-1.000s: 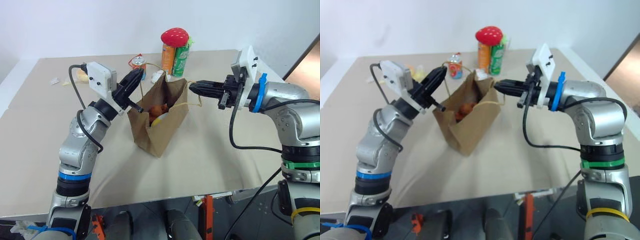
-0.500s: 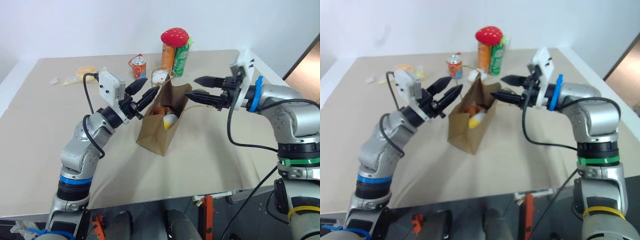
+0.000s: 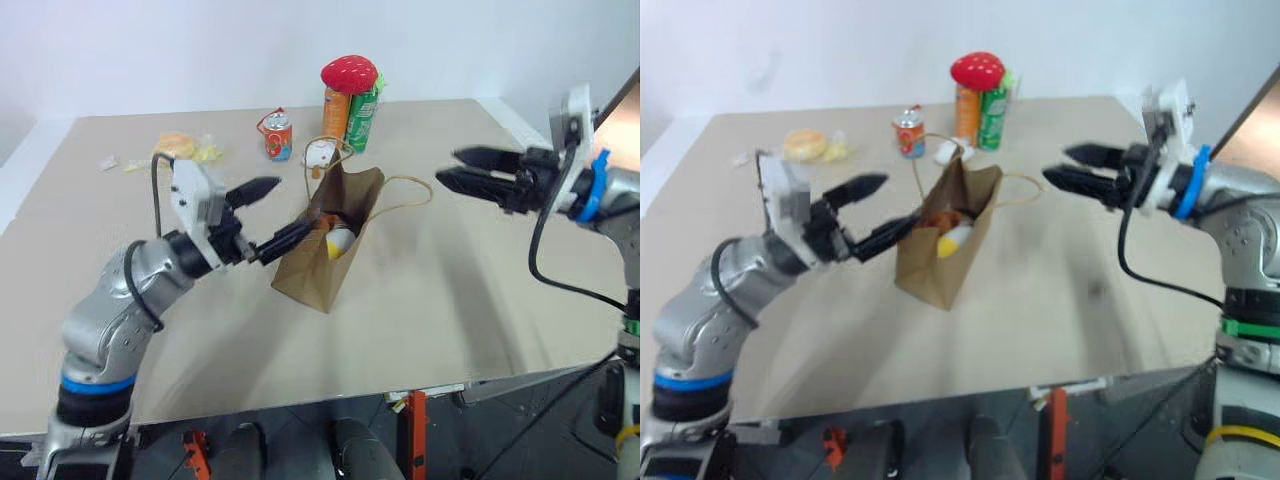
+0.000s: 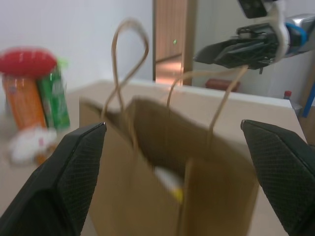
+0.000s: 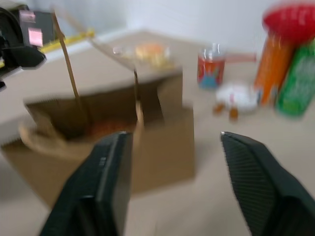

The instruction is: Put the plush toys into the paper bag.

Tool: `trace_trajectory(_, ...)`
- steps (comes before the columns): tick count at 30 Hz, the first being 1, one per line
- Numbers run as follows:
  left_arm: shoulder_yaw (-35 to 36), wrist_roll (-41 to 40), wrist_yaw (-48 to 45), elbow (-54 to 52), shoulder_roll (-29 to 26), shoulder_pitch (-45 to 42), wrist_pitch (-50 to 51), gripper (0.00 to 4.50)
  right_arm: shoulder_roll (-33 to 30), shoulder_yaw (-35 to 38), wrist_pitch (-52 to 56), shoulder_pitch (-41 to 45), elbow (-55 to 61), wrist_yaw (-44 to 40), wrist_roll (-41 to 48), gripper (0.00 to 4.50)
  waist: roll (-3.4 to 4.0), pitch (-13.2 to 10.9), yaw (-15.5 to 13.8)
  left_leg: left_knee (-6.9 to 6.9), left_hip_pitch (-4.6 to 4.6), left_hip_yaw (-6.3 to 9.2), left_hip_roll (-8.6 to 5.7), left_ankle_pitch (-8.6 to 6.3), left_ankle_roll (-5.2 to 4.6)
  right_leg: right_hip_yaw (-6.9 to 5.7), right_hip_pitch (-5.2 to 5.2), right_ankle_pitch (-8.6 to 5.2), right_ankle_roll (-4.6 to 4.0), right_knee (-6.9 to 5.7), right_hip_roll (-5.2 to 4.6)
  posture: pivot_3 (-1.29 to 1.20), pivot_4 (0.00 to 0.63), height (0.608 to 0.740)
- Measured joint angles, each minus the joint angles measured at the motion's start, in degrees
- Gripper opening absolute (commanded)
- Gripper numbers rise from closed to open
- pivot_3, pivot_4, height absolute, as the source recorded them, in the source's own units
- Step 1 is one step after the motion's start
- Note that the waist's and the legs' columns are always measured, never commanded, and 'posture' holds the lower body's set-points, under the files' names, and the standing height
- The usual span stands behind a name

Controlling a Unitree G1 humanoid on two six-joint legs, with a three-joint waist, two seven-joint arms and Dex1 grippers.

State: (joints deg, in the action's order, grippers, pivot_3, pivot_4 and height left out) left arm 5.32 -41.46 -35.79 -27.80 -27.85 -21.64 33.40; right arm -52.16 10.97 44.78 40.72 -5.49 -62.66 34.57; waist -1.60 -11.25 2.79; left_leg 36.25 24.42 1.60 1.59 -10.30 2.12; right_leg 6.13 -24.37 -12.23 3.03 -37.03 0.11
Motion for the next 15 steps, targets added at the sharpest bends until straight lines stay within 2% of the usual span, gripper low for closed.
trace_trajectory(2,0.41,-1.80,-0.08,-1.26,-0.91,1.12,1.33,4.50,-2.28,-1.91,-1.18,-3.24,1.05,-2.41,-1.21,1.61,0.01,0.00,0.01,0.02,-0.01,0.00,0.00,0.00,0.00,0.00,0.01,-0.06,-0.11,0.00,0.00,0.00,0.150,0.740)
trace_trajectory(3,0.68,-2.31,-0.15,-1.86,-1.43,1.57,1.66,4.50,-3.14,-2.66,-1.26,-4.50,1.43,-3.37,-1.57,1.52,0.00,0.00,0.01,0.03,-0.01,0.00,0.01,0.00,0.00,-0.01,0.01,-0.08,-0.14,0.00,0.00,0.00,0.150,0.740)
trace_trajectory(4,0.93,-2.48,-0.32,-2.39,-2.05,1.97,1.77,4.50,-3.83,-3.66,-1.24,-5.66,1.76,-4.39,-1.88,1.13,0.01,-0.01,0.02,0.05,-0.01,-0.03,0.01,0.00,0.00,0.00,0.01,-0.13,-0.22,0.00,-0.01,0.00,0.150,0.740)
trace_trajectory(5,1.17,-2.47,-0.55,-2.58,-2.33,1.97,1.90,4.50,-3.90,-4.88,-1.09,-6.40,2.18,-5.57,-2.10,1.13,0.05,-0.03,0.07,0.08,-0.07,-0.14,0.02,0.00,0.00,0.05,0.01,-0.11,-0.21,0.00,-0.02,0.00,0.150,0.740)
trace_trajectory(7,0.25,-1.93,-1.00,-2.98,-2.83,2.16,1.86,4.50,-3.87,-5.56,0.57,-6.43,4.93,-6.81,-0.64,0.27,0.06,-0.04,0.30,0.09,-0.13,-0.22,0.06,0.03,-0.03,0.10,0.01,-0.09,-0.18,0.00,0.00,0.00,0.150,0.740)
trace_trajectory(8,0.01,-1.68,-1.02,-3.11,-2.93,2.26,1.81,4.50,-3.84,-5.60,0.84,-6.41,5.37,-6.97,-0.34,0.04,0.06,-0.04,0.30,0.10,-0.14,-0.22,0.06,0.03,-0.03,0.10,0.01,-0.09,-0.18,0.00,0.00,0.00,0.150,0.740)
trace_trajectory(11,-2.30,0.40,-1.55,-4.02,-3.51,3.47,1.30,4.50,-1.78,-6.83,2.53,-6.36,9.98,-7.16,1.51,0.04,0.05,-0.03,0.39,0.10,-0.16,-0.22,0.08,0.04,-0.03,0.10,0.03,-0.09,-0.18,-0.01,0.02,0.00,0.150,0.740)
trace_trajectory(15,-4.85,2.82,-2.25,-4.67,-3.71,4.60,0.19,4.50,4.42,-10.04,3.33,-6.86,17.33,-4.41,3.33,0.04,0.04,-0.03,0.40,0.07,-0.13,-0.19,0.08,0.03,-0.02,0.11,0.02,-0.09,-0.18,-0.01,0.04,0.00,0.150,0.740)
